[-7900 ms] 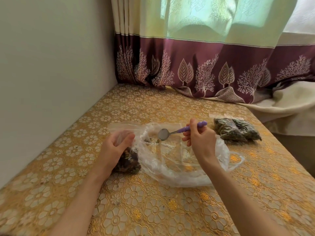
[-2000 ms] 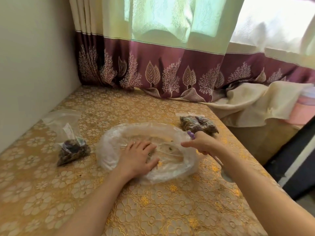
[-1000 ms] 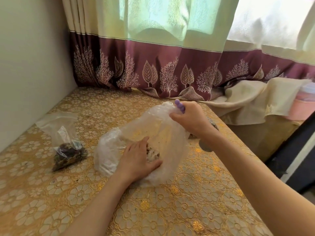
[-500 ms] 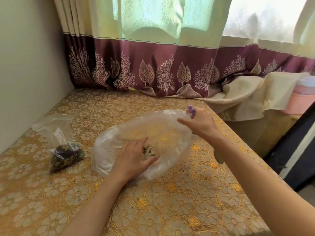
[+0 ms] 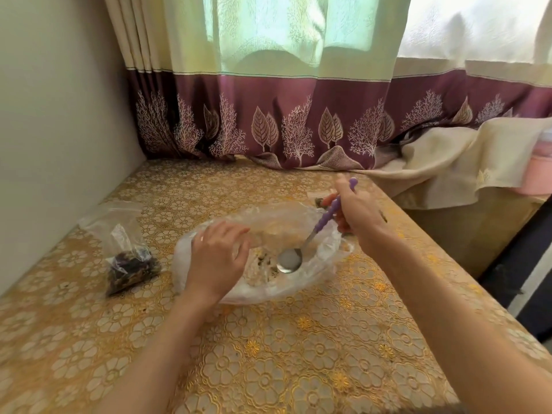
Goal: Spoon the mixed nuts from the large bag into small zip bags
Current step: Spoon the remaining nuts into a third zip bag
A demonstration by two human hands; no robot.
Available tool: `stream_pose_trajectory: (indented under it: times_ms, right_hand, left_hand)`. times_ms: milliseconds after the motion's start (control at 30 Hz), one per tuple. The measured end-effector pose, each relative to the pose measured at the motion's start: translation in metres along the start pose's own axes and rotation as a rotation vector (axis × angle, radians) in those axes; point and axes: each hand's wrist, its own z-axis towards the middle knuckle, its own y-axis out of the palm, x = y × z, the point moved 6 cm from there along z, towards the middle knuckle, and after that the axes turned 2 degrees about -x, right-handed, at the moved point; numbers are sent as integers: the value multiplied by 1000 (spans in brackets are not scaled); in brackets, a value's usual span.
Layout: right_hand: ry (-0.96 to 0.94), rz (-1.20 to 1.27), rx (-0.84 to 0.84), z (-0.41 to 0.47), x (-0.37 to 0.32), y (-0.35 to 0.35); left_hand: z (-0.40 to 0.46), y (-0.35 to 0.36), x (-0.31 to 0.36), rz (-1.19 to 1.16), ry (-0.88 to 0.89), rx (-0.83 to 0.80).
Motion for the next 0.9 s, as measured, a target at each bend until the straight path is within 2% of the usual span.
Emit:
stream_pose_trajectory:
  times_ms: [100,200,333,467,600,733,900]
  right_hand:
    - [5,29,22,-3,25,-1]
    - [10,4,24,-9,41,-4]
    - [41,24,19,-17,59,-5]
    - [107,131,-6,-20,72,-7]
    - [136,175,-46,-24,79,-9]
    - [161,166,5,-24,82,-11]
    - [144,175,63,-22,80,-12]
  left_hand:
    - [-2,-4,-21,210,-117,-56]
    - [3,-15,-41,281,-226,-71]
    - [19,-21,-60,149,-462,-163]
    - [28,-14,-60,107,-565,-247]
    - [40,-22,-52,150,-471,-129]
    - [49,-40,-37,90,-355,42]
    - [53,-58,-16,62,-256,163]
